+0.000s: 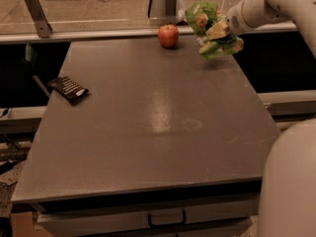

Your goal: Move green rice chip bag near apple

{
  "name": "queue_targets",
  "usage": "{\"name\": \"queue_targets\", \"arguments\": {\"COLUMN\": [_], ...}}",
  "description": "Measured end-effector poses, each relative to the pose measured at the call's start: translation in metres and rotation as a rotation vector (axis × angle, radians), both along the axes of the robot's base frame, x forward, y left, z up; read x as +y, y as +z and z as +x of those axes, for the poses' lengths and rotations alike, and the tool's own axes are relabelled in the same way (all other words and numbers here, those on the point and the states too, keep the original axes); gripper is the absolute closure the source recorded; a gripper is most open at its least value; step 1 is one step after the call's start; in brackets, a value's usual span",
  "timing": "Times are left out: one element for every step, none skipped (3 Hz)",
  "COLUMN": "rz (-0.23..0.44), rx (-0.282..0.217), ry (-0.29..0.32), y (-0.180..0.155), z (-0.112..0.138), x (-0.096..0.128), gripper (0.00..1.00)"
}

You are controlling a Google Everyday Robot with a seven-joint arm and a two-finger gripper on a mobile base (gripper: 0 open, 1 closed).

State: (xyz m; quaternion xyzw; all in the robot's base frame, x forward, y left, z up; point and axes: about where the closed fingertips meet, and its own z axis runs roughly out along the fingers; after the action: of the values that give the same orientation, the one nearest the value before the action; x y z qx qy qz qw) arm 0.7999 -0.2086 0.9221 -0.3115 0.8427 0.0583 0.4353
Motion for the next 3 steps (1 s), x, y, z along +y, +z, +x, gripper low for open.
{"name": "queue_targets", "arguments": {"rz": [-0.001,0.002,0.0], "rx": [0.02,0.037,0.058], "ry": [-0.114,-0.192,-0.23], "y": [-0.018,-0.033,-0.044], "z": [0.018,0.029,0.036], "x": [-0.005,-0.008,-0.006], "gripper": [1.0,1.0,0.82]}}
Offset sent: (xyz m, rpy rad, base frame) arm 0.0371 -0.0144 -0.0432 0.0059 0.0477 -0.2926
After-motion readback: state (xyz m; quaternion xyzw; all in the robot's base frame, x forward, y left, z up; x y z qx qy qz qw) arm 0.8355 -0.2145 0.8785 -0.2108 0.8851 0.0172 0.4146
